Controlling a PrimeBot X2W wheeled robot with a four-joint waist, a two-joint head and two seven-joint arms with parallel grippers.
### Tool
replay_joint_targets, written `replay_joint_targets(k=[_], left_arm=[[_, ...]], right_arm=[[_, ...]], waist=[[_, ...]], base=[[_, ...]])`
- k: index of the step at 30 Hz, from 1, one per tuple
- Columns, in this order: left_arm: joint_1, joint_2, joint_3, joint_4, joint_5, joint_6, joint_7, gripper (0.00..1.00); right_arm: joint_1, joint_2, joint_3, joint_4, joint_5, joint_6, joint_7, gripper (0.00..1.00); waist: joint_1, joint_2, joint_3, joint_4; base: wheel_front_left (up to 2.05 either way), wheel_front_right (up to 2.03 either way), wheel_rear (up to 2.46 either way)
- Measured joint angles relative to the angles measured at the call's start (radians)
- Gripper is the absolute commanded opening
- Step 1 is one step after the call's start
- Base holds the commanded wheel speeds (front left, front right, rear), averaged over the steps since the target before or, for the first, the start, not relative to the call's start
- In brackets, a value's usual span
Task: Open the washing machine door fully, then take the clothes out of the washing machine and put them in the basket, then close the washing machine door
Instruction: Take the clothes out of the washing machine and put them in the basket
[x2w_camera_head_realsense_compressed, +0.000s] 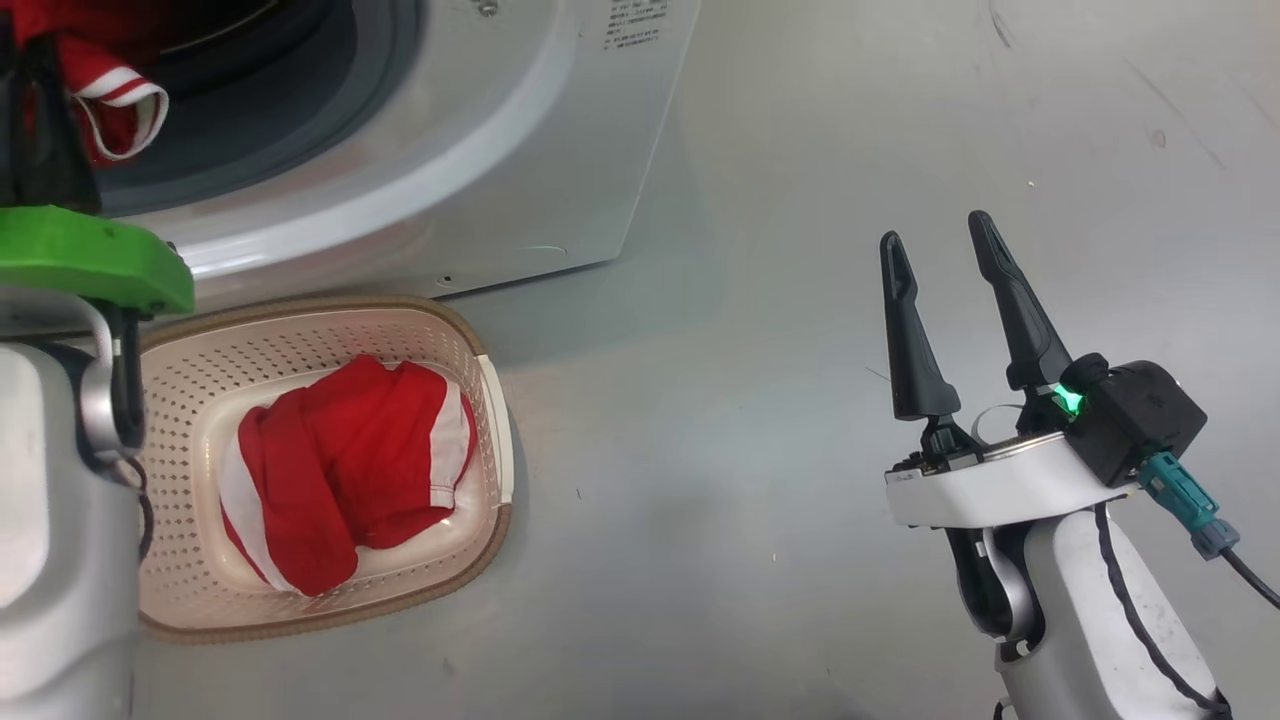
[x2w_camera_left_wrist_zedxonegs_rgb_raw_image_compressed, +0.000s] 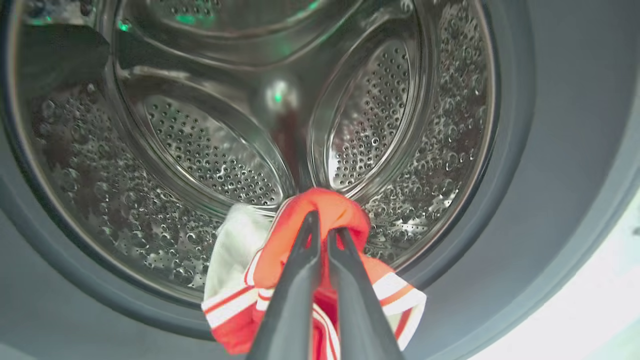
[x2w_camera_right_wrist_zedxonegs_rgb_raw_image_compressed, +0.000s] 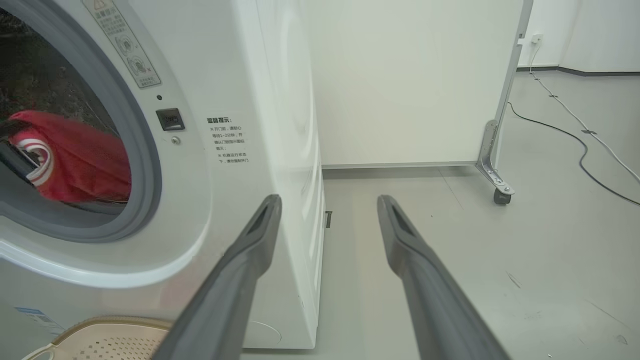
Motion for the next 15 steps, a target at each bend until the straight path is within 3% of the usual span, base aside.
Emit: replay_joint_targets(k=[15], left_arm=[[0.131,-0.066,-0.045,-0.142,0.022,0.011,-0.169,0.0]], right_arm=[[0.095,-0.004,-0.041,0.019,-0.024,0.007,0.0,1.0]], waist=[[0.0,0.0,-0.14,0.074]], base=[[0.0,0.0,0.0]])
